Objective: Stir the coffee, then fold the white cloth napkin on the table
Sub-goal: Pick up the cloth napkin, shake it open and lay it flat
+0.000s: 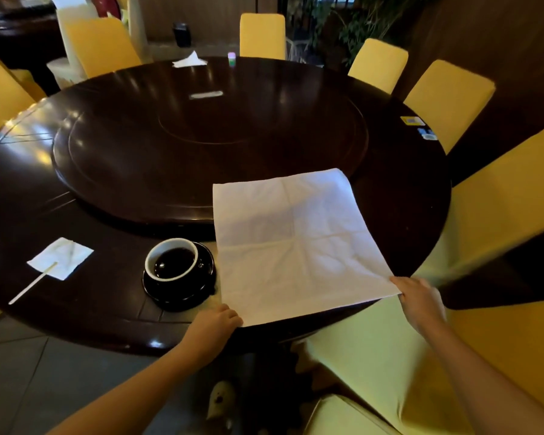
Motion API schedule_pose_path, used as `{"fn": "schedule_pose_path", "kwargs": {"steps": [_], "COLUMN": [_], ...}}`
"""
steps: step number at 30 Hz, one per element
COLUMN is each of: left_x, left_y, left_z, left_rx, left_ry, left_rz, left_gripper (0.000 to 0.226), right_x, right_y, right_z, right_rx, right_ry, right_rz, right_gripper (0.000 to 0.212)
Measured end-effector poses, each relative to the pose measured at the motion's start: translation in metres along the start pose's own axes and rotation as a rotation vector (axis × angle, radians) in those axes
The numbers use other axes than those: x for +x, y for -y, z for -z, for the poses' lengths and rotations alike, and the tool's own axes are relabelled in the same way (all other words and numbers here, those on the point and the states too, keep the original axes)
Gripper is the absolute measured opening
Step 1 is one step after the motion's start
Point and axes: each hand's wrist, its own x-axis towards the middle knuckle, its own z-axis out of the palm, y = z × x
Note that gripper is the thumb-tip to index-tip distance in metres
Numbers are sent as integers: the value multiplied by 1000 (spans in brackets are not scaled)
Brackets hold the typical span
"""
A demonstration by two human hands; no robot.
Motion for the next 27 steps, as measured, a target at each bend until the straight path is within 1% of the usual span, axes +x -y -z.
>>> {"fn": "schedule_pose_path", "kwargs": {"steps": [4,5,7,8,9,10,11,12,13,15,17,18,21,23,24,27], "left_x": [-6,-5,-5,-4,-2,0,4,10,20,45,75,90,121,126,123,113], "left_y": [-1,-1,2,4,5,5,4,1,-1,-8,-15,-17,-14,-8,-5,-1], "left_z": [-9,-9,-10,-11,-14,-13,-11,-4,1,15,22,23,10,-6,-15,-32], "left_rx": [-51,-58,-21,-8,18,49,73,80,78,41,-33,-80,-210,-255,-260,-203], "left_ry": [-9,-22,-33,-27,-43,-58,-111,-139,-189,-233,-239,-219,-118,-34,-3,-28], "left_rz": [-18,-32,-73,-82,-98,-86,-85,-64,-52,1,110,193,395,462,473,471], "left_gripper": [27,23,3,17,33,49,62,69,72,66,52,50,63,77,79,71], "right_x": [-3,-5,-6,-6,-7,-8,-8,-6,-2,9,19,23,27,25,25,35], "right_y": [-16,-17,-14,-9,-3,4,13,25,41,85,135,158,203,205,199,162], "right_z": [-8,-8,-8,-5,-4,-5,-8,-12,-15,-22,-32,-40,-62,-71,-74,-78], "right_rx": [-72,-69,-82,-106,-125,-139,-129,-109,-98,-72,-60,-55,-16,-50,-60,-56], "right_ry": [76,101,153,174,158,104,36,-22,-75,-83,-24,11,152,223,238,122], "right_rz": [9,2,-4,16,61,125,186,231,258,266,331,370,408,409,408,349], "right_gripper": [46,47,50,52,54,55,55,56,56,58,55,52,52,53,54,55]}}
